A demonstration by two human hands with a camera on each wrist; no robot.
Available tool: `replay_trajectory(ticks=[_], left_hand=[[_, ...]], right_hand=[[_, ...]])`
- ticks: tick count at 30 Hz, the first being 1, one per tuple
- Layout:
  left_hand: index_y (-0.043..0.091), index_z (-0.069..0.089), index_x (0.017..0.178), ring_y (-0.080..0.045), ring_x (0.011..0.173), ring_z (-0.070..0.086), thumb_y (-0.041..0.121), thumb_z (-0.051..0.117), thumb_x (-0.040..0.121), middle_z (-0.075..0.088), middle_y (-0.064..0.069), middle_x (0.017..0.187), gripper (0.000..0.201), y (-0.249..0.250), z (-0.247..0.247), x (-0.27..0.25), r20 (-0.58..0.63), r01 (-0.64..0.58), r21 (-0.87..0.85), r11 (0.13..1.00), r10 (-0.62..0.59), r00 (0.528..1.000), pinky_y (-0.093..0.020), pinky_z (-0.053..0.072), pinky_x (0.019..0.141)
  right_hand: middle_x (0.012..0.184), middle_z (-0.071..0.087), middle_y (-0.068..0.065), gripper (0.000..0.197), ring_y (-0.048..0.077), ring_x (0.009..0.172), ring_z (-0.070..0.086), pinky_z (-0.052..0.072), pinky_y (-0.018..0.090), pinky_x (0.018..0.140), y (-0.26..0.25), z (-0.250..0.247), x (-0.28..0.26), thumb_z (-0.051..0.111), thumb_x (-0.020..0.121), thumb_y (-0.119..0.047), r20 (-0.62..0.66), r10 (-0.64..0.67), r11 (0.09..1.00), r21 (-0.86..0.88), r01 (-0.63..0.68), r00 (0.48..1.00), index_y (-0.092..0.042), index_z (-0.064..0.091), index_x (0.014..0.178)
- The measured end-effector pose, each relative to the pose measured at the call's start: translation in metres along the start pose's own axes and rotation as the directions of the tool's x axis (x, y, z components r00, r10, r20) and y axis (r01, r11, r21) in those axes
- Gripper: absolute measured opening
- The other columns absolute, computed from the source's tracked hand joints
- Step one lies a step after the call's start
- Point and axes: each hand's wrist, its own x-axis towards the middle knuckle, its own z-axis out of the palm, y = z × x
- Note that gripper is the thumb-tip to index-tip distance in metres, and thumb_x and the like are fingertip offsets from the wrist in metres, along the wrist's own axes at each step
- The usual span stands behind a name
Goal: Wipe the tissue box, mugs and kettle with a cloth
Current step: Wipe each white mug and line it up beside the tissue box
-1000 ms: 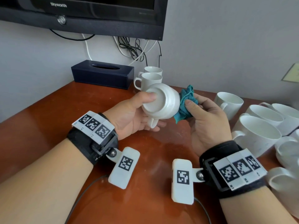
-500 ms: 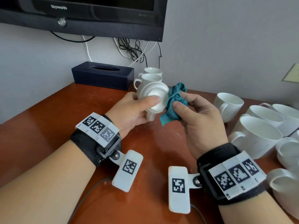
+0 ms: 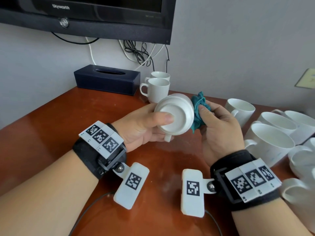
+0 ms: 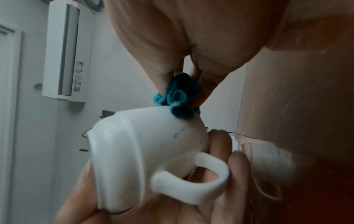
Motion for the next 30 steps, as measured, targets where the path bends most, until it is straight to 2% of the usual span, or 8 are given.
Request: replay_trajectory(ticks=[6, 10, 13, 17, 20, 24, 27, 30], left_hand=[[0.003, 0.060, 0.135, -0.020, 0.090, 0.064, 0.027, 0.076, 0.084, 0.066, -0.012, 0.103, 0.059, 0.002, -0.001, 0.005, -0.100, -0.064, 0.063, 0.996, 0.070, 0.993, -0.037, 0.056, 0.085], [-0.007, 0.063, 0.123, -0.032, 0.088, 0.059, 0.019, 0.081, 0.083, 0.066, -0.021, 0.097, 0.051, 0.002, -0.006, 0.009, -0.280, -0.090, 0.052, 0.995, 0.101, 0.955, -0.051, 0.054, 0.094], [0.003, 0.061, 0.116, -0.028, 0.089, 0.067, 0.013, 0.085, 0.084, 0.071, -0.022, 0.108, 0.042, 0.003, -0.004, 0.009, -0.382, -0.064, 0.058, 0.996, 0.082, 0.921, -0.057, 0.053, 0.101], [0.018, 0.076, 0.092, -0.033, 0.089, 0.057, 0.015, 0.083, 0.084, 0.062, -0.024, 0.107, 0.010, 0.007, 0.001, 0.006, -0.306, -0.057, 0.072, 0.996, 0.076, 0.949, -0.040, 0.057, 0.082], [0.018, 0.074, 0.113, -0.032, 0.092, 0.060, 0.033, 0.082, 0.076, 0.063, -0.022, 0.107, 0.040, 0.007, -0.001, 0.004, -0.188, -0.042, 0.075, 0.996, 0.055, 0.981, -0.040, 0.057, 0.086], [0.007, 0.054, 0.142, -0.028, 0.095, 0.061, 0.036, 0.080, 0.074, 0.064, -0.017, 0.112, 0.079, 0.003, -0.003, 0.006, -0.131, 0.013, 0.089, 0.996, -0.001, 0.991, -0.042, 0.056, 0.091], [0.019, 0.047, 0.148, -0.026, 0.102, 0.069, 0.032, 0.085, 0.067, 0.068, -0.010, 0.120, 0.091, -0.002, -0.003, 0.006, -0.156, 0.037, 0.012, 0.999, -0.034, 0.987, -0.043, 0.060, 0.089], [0.035, 0.044, 0.146, -0.025, 0.108, 0.070, 0.016, 0.083, 0.071, 0.065, -0.007, 0.127, 0.087, -0.002, -0.001, 0.004, -0.180, 0.023, -0.014, 1.000, -0.025, 0.983, -0.057, 0.056, 0.096]], right_hand=[[0.104, 0.074, 0.016, 0.014, 0.027, 0.093, 0.069, 0.059, 0.042, 0.083, -0.002, 0.008, -0.006, 0.060, 0.099, 0.001, 0.069, 0.019, 0.998, 0.057, -0.023, 0.997, -0.006, 0.072, 0.102], [0.102, 0.072, 0.019, 0.012, 0.030, 0.093, 0.070, 0.059, 0.049, 0.090, -0.003, 0.014, -0.014, 0.061, 0.096, 0.003, 0.187, 0.036, 0.994, 0.092, -0.054, 0.982, -0.003, 0.070, 0.102], [0.095, 0.073, 0.015, 0.011, 0.027, 0.087, 0.071, 0.061, 0.043, 0.080, -0.001, 0.016, -0.015, 0.063, 0.095, 0.003, 0.189, 0.034, 0.998, 0.054, -0.044, 0.981, -0.001, 0.069, 0.103], [0.098, 0.073, 0.016, 0.010, 0.028, 0.088, 0.070, 0.059, 0.049, 0.083, -0.002, 0.013, -0.014, 0.062, 0.096, 0.001, 0.171, 0.031, 0.998, 0.047, -0.039, 0.985, -0.005, 0.070, 0.099], [0.101, 0.073, 0.017, 0.010, 0.026, 0.090, 0.070, 0.060, 0.044, 0.084, -0.004, 0.012, -0.012, 0.060, 0.099, -0.001, 0.147, 0.039, 0.995, 0.086, -0.052, 0.988, -0.005, 0.069, 0.101], [0.098, 0.072, 0.015, 0.010, 0.025, 0.083, 0.067, 0.057, 0.037, 0.069, 0.001, 0.008, -0.006, 0.060, 0.100, -0.003, 0.070, 0.054, 0.997, 0.056, -0.058, 0.996, -0.005, 0.069, 0.104], [0.097, 0.073, 0.012, 0.010, 0.025, 0.082, 0.066, 0.055, 0.037, 0.065, 0.004, 0.005, -0.004, 0.061, 0.100, -0.003, 0.039, 0.060, 0.997, 0.049, -0.062, 0.997, -0.007, 0.070, 0.101], [0.096, 0.073, 0.012, 0.011, 0.025, 0.081, 0.066, 0.055, 0.035, 0.061, 0.005, 0.005, -0.005, 0.060, 0.101, -0.002, 0.051, 0.062, 0.996, 0.053, -0.065, 0.997, -0.007, 0.069, 0.101]])
